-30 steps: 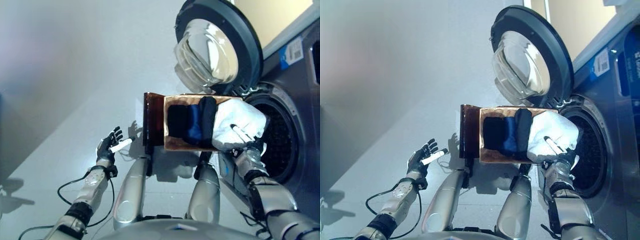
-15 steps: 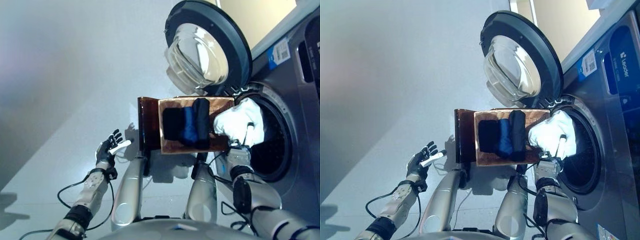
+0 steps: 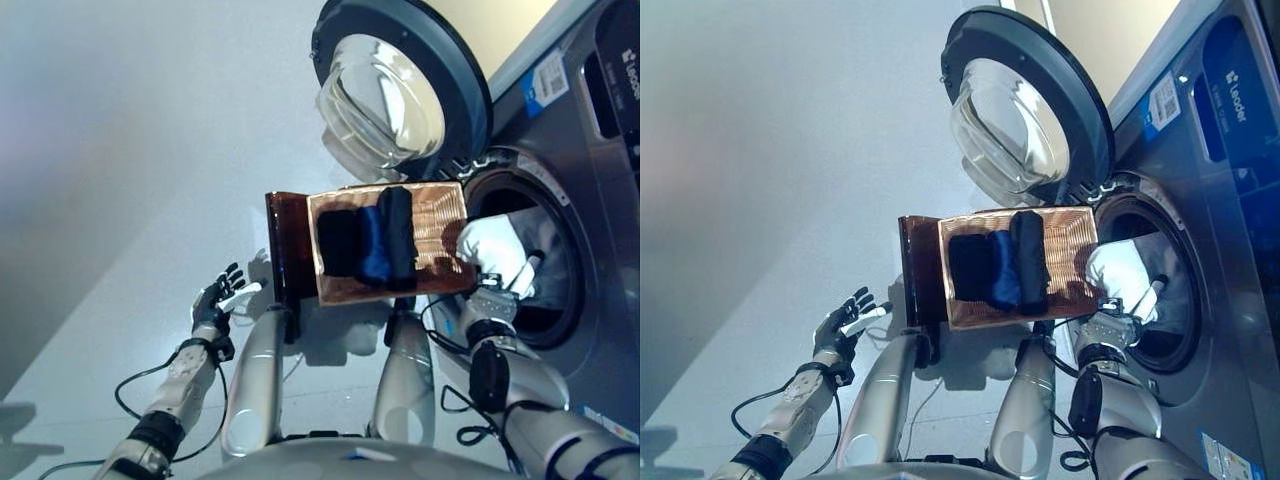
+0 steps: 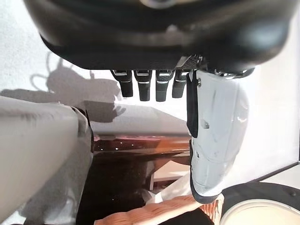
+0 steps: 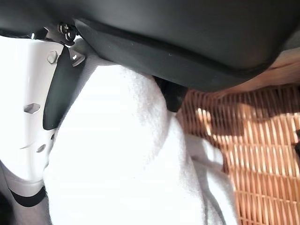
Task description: Pick up the clothes and place them into the washing machine
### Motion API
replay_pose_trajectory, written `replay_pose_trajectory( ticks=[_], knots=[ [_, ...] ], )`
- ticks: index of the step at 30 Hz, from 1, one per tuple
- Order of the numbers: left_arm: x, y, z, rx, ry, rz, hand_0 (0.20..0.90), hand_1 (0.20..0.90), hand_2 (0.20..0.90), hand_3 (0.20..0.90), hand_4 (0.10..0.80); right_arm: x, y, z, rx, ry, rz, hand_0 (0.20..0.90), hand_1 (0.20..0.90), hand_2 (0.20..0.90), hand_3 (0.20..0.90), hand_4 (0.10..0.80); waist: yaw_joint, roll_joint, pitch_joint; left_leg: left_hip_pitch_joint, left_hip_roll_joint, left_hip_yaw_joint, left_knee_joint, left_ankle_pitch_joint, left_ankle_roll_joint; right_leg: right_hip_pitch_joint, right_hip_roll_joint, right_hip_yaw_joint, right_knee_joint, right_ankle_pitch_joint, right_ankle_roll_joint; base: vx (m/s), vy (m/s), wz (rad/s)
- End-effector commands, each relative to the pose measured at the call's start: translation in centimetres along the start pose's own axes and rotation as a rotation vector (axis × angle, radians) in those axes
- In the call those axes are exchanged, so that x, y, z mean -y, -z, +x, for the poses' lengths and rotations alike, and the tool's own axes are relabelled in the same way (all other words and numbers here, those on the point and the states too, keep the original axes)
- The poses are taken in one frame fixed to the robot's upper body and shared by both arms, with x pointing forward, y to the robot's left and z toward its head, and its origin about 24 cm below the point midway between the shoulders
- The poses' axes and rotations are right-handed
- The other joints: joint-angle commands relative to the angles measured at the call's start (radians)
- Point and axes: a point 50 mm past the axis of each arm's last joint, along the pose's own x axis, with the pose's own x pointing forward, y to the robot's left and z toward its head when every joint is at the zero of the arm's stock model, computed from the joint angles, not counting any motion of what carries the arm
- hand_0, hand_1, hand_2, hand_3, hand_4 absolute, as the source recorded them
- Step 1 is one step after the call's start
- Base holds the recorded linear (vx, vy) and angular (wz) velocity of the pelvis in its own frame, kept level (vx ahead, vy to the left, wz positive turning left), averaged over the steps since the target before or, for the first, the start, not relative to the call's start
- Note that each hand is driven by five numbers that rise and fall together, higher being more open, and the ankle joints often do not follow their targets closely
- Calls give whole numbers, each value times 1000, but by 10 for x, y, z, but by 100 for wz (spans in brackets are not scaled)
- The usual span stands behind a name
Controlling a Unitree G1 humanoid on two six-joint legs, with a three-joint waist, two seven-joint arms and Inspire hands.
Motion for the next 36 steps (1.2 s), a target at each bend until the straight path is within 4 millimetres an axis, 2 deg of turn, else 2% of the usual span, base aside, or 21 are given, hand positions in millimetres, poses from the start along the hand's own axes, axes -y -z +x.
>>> replay_pose_trajectory(
  ticks=[1, 3, 4, 7, 9, 15, 19, 23, 24, 25, 36],
  knots=[
    [-13, -3, -6, 44, -27, -7, 900, 900, 900, 900, 800, -55, -75, 4, 272, -116, 197, 200, 200, 200, 200, 300, 15, 32, -42, 52, 130, -139, -41, 11, -179, 28, -48, 48, 19, 11, -3, 0, 0, 0],
    [-12, -3, -6, 41, -21, -5, 900, 900, 900, 900, 800, -58, -82, 5, 286, -102, 216, 200, 200, 200, 200, 300, 18, 40, -45, 46, 129, -140, -37, 8, -179, 25, -47, 49, 25, 7, -4, 4, -7, 2],
    [-13, -1, -7, 34, -18, 3, 900, 900, 900, 900, 800, -65, -95, 4, 317, -81, 262, 200, 200, 200, 200, 300, 19, 48, -51, 43, 129, -141, -31, 6, -178, 20, -48, 50, 35, 0, -4, 0, 0, 0],
    [-11, -1, -7, 29, -13, 6, 900, 900, 900, 900, 800, -70, -106, 4, 339, -65, 286, 200, 200, 200, 200, 300, 23, 59, -57, 39, 130, -143, -20, -1, -176, 9, -44, 59, 51, -6, -5, 26, 1, 3],
    [-11, -3, -6, 32, -3, 23, 900, 900, 900, 900, 800, -79, -123, 3, 376, -72, 269, 200, 200, 200, 200, 300, 27, 66, -60, 35, 133, -143, 1, -15, -172, -4, -46, 63, 74, -18, -5, 0, 0, 0],
    [-12, -7, -6, 45, -3, 40, 900, 900, 900, 900, 800, -94, -148, -3, 438, -83, 305, 200, 200, 200, 200, 300, 25, 65, -64, 24, 133, -136, 28, -35, -167, -23, -46, 79, 99, -31, -5, 0, 0, 0],
    [-11, -9, -6, 52, -1, 31, 900, 900, 900, 900, 800, -95, -159, -4, 464, -79, 329, 200, 200, 200, 200, 300, 23, 63, -65, 18, 134, -136, 39, -40, -168, -27, -47, 83, 110, -36, -5, 0, 0, 0],
    [-13, -9, -5, 52, -14, 33, 900, 900, 900, 900, 800, -86, -157, -1, 457, -41, 322, 200, 200, 200, 200, 300, 22, 60, -66, 21, 134, -133, 41, -44, -168, -30, -48, 86, 114, -38, -6, 0, 0, 0],
    [-13, -9, -5, 53, -17, 32, 900, 900, 900, 900, 800, -83, -155, 0, 449, -30, 320, 392, 392, 392, 392, 437, 22, 59, -65, 21, 134, -132, 42, -45, -168, -30, -48, 86, 113, -38, -6, 0, 0, 0],
    [-14, -10, -5, 55, -20, 28, 900, 900, 900, 900, 800, -80, -154, 1, 444, -19, 318, 900, 900, 900, 900, 800, 22, 58, -65, 21, 134, -131, 41, -45, -167, -29, -47, 87, 112, -37, -6, 5, -2, -3],
    [-21, -10, -7, 55, -54, 9, 900, 900, 900, 900, 800, -69, -137, 5, 393, 26, 327, 900, 900, 900, 900, 800, 26, 46, -73, 27, 132, -124, 34, -43, -167, -15, -47, 85, 98, -32, -8, 0, 0, 0]
  ],
)
